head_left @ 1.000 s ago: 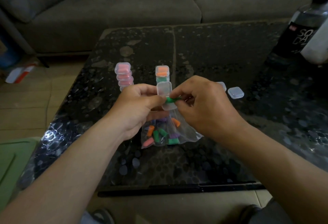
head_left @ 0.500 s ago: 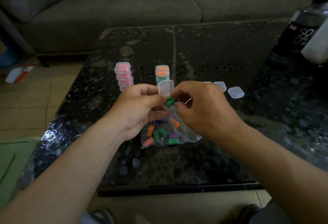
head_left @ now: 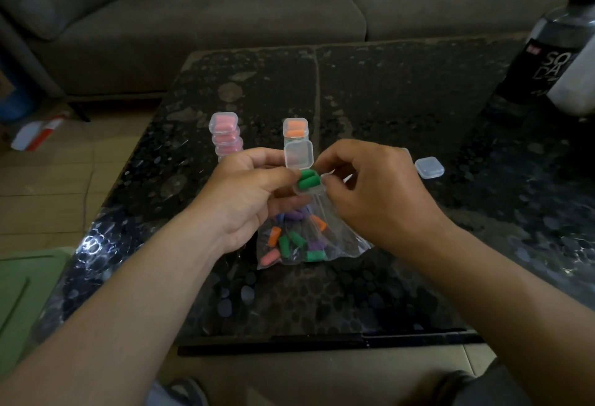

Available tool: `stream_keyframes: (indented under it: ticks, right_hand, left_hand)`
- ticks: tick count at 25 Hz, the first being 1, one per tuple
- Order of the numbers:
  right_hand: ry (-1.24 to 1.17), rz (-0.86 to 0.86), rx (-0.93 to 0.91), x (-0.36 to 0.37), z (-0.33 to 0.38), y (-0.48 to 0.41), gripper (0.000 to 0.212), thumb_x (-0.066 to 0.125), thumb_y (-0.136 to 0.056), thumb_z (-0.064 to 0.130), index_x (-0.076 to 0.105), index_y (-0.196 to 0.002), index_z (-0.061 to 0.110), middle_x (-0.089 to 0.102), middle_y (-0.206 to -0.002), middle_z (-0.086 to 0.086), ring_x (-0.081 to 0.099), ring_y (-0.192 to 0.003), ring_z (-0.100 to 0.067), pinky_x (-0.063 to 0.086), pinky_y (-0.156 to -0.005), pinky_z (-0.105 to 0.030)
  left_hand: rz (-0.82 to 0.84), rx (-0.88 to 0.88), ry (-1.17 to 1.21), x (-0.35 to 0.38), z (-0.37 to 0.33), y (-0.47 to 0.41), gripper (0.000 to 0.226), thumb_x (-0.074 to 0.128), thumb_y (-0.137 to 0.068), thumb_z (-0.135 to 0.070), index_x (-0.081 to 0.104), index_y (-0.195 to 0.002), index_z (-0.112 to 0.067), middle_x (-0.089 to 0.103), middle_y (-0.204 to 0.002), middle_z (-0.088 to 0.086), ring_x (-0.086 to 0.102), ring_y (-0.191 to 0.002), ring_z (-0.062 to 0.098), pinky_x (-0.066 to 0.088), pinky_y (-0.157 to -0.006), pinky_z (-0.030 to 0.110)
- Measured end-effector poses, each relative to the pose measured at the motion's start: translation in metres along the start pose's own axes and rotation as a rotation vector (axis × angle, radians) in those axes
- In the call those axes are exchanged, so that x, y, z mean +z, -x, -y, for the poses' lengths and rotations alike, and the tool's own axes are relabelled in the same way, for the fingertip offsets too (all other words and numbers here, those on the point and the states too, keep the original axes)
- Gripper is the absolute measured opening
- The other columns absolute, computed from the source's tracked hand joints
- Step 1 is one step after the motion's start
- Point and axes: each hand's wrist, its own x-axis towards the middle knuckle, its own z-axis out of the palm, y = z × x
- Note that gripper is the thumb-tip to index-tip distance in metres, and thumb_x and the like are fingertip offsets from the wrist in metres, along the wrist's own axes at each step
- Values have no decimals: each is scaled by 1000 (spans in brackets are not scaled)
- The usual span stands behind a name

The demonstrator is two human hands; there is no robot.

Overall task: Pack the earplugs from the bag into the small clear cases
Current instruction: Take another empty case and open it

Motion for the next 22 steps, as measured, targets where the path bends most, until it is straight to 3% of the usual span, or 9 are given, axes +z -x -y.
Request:
stream_keyframes:
  ticks: [3,10,14,18,22]
  right_hand:
    - [-34,-27,7,-3,1,-1,21,64,-90,8,67,-104,24,64,-90,13,60,-86,-4,49,-79,-21]
    - [-25,61,-21,-5,2,0,54,68,-87,15,52,-136,28,54,-110,14,60,-90,-2,53,-72,-13]
    - [-4,86,-52,-2,0,1,66,71,-87,21,44,-147,28,54,-122,10,58,-98,-5,52,-77,-17]
    - [0,38,-84,-1,-2,1,61,70,-87,16,50,-144,24,58,-121,6,52,-102,-2,43,-81,-8]
    - [24,30,-83,1,-3,0,58,71,-87,15,53,-142,25,59,-121,4,55,-105,-6,44,-78,-10]
  left_hand:
    - [9,11,30,0,-2,1,26,69,-89,1,71,-114,-5,79,-104,15,79,-88,23,61,-64,27]
    - [61,32,58,-4,-4,0,29,66,-93,0,70,-122,-3,78,-109,17,78,-92,23,61,-66,25]
    - [82,41,61,-7,-2,-1,28,64,-95,-4,69,-122,-1,78,-107,18,77,-89,22,62,-70,26]
    - [116,35,67,-6,-2,0,28,62,-97,-6,69,-123,0,77,-107,18,77,-89,21,61,-70,24]
    - [135,52,55,-5,-1,0,31,64,-95,-10,68,-124,-1,77,-107,19,77,-88,22,61,-68,25]
